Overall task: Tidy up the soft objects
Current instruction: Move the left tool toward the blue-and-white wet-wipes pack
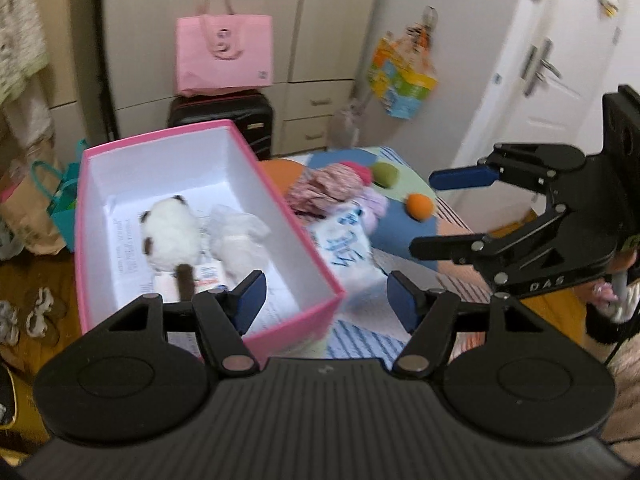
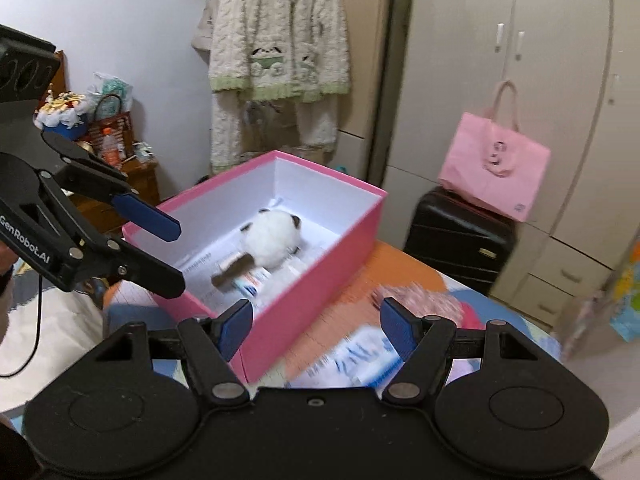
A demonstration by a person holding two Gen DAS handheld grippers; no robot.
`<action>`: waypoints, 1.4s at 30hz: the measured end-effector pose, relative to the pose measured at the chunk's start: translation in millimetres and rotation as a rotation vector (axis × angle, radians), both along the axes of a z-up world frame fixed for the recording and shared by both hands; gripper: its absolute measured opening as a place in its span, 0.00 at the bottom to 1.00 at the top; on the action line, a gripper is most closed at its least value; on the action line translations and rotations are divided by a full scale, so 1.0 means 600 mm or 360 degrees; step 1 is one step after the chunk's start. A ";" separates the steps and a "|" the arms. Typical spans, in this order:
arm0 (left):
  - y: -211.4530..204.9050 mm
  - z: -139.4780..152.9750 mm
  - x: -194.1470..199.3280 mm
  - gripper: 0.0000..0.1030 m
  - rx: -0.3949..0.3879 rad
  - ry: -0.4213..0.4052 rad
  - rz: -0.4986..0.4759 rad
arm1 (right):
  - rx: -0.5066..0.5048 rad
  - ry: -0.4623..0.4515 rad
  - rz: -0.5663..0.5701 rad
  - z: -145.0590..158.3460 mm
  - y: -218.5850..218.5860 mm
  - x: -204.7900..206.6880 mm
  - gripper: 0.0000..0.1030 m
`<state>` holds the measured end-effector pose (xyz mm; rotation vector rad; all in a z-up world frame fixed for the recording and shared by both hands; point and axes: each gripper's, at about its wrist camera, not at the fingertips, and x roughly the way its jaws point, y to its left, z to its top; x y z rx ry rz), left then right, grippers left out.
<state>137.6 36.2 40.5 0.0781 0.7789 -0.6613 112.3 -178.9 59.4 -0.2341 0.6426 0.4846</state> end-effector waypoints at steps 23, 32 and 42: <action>-0.142 -0.096 -0.055 0.61 0.0036 -0.0296 0.0012 | 0.0024 -0.0017 -0.0050 -0.143 -0.058 -0.073 0.72; -0.195 -0.137 -0.037 0.60 -0.0025 -0.0329 -0.0003 | 0.0120 -0.0070 -0.0026 -0.195 -0.058 -0.048 0.71; -0.223 -0.188 0.003 0.57 -0.0088 -0.0264 0.0209 | 0.0246 -0.0109 -0.0087 -0.256 -0.056 -0.013 0.70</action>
